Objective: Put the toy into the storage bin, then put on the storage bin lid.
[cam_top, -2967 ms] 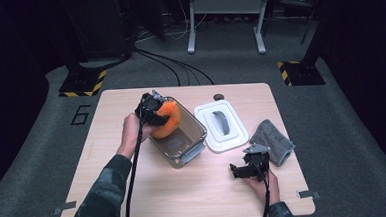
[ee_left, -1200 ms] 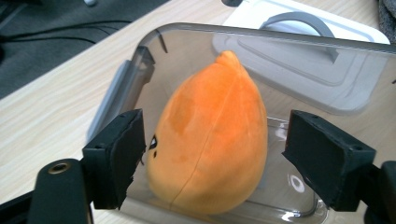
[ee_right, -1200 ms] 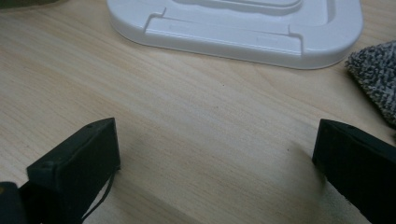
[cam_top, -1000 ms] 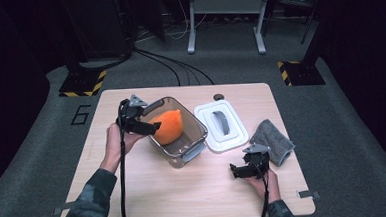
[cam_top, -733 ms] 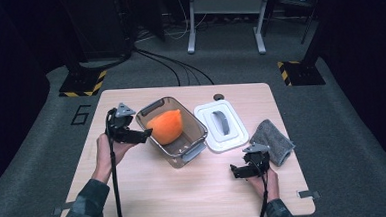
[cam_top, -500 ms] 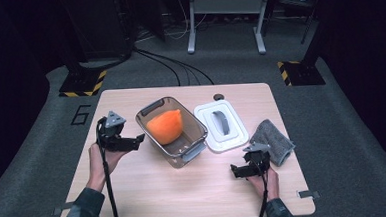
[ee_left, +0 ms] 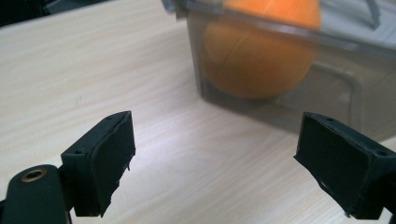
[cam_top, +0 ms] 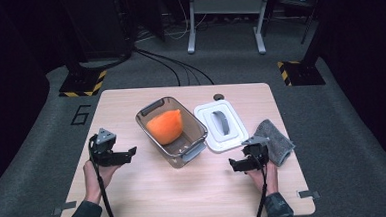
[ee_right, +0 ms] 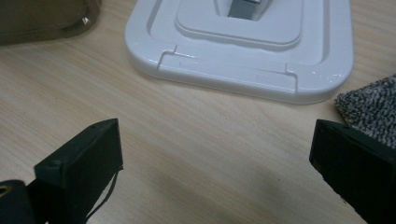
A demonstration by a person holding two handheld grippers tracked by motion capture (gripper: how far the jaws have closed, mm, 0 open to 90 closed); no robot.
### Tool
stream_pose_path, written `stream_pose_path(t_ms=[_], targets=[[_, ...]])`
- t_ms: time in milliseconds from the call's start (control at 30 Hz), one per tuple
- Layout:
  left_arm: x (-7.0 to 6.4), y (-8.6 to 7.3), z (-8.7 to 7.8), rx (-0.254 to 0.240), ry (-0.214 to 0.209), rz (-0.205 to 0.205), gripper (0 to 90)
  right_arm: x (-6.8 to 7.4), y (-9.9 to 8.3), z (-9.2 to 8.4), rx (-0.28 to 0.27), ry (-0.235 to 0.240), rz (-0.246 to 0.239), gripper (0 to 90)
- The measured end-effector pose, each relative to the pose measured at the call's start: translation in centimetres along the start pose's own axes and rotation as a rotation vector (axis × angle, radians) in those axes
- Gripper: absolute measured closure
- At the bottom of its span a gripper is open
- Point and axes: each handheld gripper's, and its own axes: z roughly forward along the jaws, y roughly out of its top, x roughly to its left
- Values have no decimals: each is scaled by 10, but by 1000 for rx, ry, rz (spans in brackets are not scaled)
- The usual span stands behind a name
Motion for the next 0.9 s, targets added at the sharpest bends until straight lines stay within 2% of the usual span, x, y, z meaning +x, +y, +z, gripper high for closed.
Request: stream_pose_path(t_ms=[233, 333, 400, 500, 567, 667, 800, 900], targets=[[8, -24, 12, 26, 22, -44, 110, -2, 11, 0, 7, 8, 8, 18], [12, -36, 21, 53, 35, -56, 110, -3, 16, 1, 10, 7, 3, 18], [15, -47, 28, 71, 32, -78, 109, -4, 19, 2, 6, 7, 1, 18], [15, -57, 34, 74, 67, -67, 107, -4, 25, 3, 12, 1, 0, 18], [16, -63, 39, 96, 57, -73, 106, -6, 33, 5, 21, 4, -3, 17], [18, -71, 45, 100, 62, -92, 105, -7, 38, 7, 24, -3, 10, 16], [18, -77, 48, 86, 91, -76, 103, -11, 48, 11, 35, -3, 8, 15], [18, -78, 48, 82, 89, -74, 103, -13, 56, 13, 39, -6, 17, 16]])
